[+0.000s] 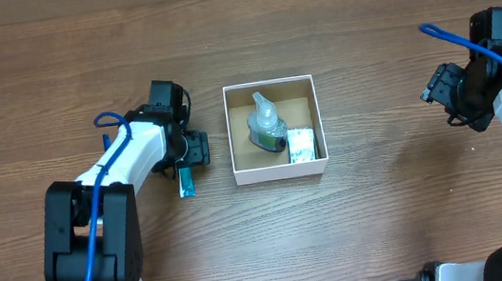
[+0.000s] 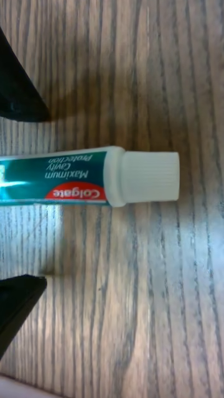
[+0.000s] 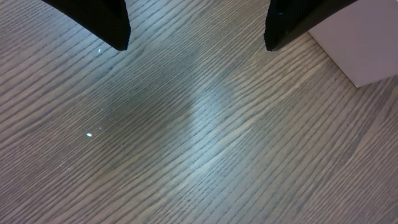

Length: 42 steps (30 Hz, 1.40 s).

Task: Pack container
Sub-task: 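Grasp the Colgate toothpaste tube with the left gripper, then carry the toothpaste tube into the box and release it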

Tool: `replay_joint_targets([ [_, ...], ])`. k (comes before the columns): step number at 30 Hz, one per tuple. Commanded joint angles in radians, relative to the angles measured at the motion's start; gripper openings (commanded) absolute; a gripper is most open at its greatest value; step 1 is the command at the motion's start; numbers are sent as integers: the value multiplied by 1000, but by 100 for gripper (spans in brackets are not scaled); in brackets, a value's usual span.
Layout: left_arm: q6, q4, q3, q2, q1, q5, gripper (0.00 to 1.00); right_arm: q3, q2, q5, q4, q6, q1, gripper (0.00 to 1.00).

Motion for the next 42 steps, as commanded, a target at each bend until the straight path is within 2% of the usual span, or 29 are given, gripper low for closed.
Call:
replay_joint_targets([
  [1,-6,-8,8,67,4,12,80,-3,-6,-2,4,-3,0,71],
  [5,-13,-18,8,85,4,14,79,-3,-6,-1,4,-3,0,71],
  [6,-13,-20,8,84,4,14,75,-3,-6,-1,4,-3,0,71],
  [8,-13,-29,9,84,4,14,59,-3,-6,-1,4,-3,0,71],
  [10,-13,-40,9,84,4,14,47,-3,-6,-2,4,-3,0,71],
  [12,-13,-53,9,84,4,13,45,-3,-6,-1,5,-3,0,71],
  [15,-12,-68,10,84,4,10,33,-3,-6,-1,5,-3,0,71],
  [19,-12,-92,31,84,3,10,31,-3,-6,-2,5,-3,0,71],
  [20,-12,-100,42,84,3,10,28,-3,-6,-2,5,-3,0,71],
  [22,-12,-127,79,84,3,10,16,-3,-6,-2,4,-3,0,71],
  [24,-12,-163,127,84,3,1,10,-3,-6,-1,4,-3,0,71],
  [29,-12,-293,294,84,3,-12,5,-3,-6,-1,4,-3,0,71],
  [32,-8,-379,425,66,-9,-12,6,-3,-6,-1,4,-3,0,72],
  [36,0,-408,557,-11,-58,-12,6,-3,-6,-1,4,-3,0,72],
  [39,110,-389,614,-113,-165,-13,6,-3,-6,-1,5,-3,0,72],
  [42,298,-393,613,-192,-315,-47,4,-3,-6,-1,8,-3,0,72],
])
